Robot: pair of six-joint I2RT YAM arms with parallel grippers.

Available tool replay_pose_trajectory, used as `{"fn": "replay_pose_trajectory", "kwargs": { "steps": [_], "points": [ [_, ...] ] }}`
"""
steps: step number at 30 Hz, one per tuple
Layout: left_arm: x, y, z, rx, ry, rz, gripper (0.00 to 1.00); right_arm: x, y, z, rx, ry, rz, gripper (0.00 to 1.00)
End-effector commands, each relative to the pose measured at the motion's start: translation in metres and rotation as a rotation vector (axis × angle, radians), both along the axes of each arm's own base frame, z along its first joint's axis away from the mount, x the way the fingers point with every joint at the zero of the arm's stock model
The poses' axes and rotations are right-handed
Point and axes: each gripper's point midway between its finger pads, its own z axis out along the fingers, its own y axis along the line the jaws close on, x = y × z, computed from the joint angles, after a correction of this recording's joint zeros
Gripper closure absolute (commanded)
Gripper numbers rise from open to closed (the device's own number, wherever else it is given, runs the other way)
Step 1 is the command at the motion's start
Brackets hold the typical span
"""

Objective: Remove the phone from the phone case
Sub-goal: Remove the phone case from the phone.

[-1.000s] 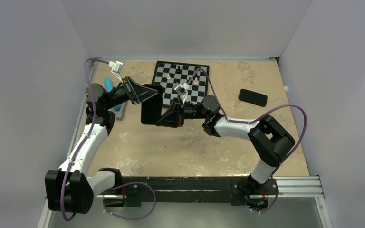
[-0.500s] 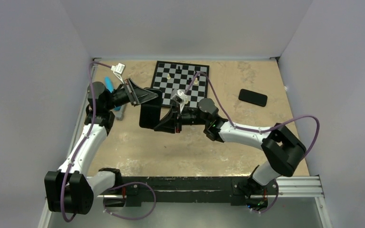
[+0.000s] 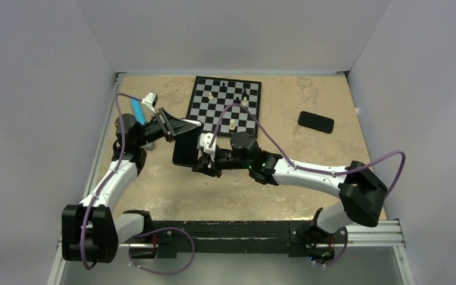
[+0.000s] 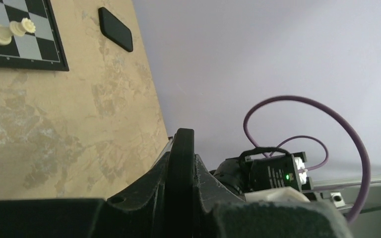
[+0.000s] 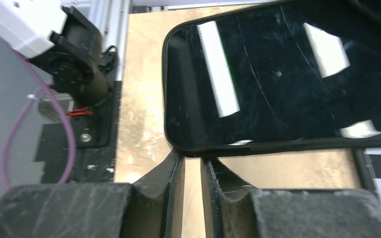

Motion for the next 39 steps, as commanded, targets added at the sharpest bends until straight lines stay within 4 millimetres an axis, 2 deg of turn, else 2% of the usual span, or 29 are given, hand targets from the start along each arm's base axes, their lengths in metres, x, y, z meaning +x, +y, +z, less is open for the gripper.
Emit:
{"fn": "replay_pose_trajectory", "kwargs": {
  "steps": [1,8,13,16,19,21,23,26,29,31,33,36,39],
  "points": [
    [-0.012,-0.008,0.012,-0.096,0.140,-0.031,1.00,0.044,0.006,0.029,-0.035,-0.289,-0.183,1.00],
    [-0.016,-0.006,0.019,-0.078,0.095,-0.011,1.00,0.053,0.001,0.029,-0.021,-0.278,-0.266,1.00],
    [-0.014,-0.004,0.034,-0.088,0.027,0.020,1.00,0.042,-0.005,0.032,0.035,-0.212,-0.265,1.00],
    [-0.012,-0.002,0.046,-0.137,-0.021,0.042,1.00,0.025,-0.005,0.027,0.053,-0.104,-0.215,1.00],
    [-0.011,0.001,0.060,-0.185,-0.079,0.065,1.00,0.009,-0.006,0.021,0.053,0.039,-0.177,0.70],
    [-0.011,0.004,0.068,-0.207,-0.119,0.087,1.00,0.002,-0.011,0.021,0.089,0.132,-0.178,0.57],
    [-0.009,0.009,0.072,-0.230,-0.144,0.135,1.00,-0.002,-0.017,0.023,0.124,0.234,-0.183,0.51],
    [-0.003,0.022,0.075,-0.280,-0.178,0.255,1.00,-0.008,-0.023,0.039,0.223,0.408,-0.190,0.43],
    [-0.001,0.046,0.088,-0.417,-0.241,0.400,1.00,-0.015,-0.021,0.067,0.352,0.514,-0.155,0.36],
    [-0.003,0.059,0.097,-0.499,-0.281,0.459,1.00,-0.012,-0.020,0.084,0.436,0.530,-0.158,0.33],
    [-0.004,0.066,0.106,-0.557,-0.311,0.485,1.00,-0.002,-0.018,0.096,0.511,0.521,-0.197,0.25],
    [-0.006,0.074,0.119,-0.628,-0.355,0.506,1.00,0.007,-0.008,0.110,0.574,0.486,-0.202,0.23],
    [-0.006,0.084,0.121,-0.695,-0.359,0.538,1.00,0.013,-0.002,0.123,0.634,0.454,-0.210,0.23]
  ]
}}
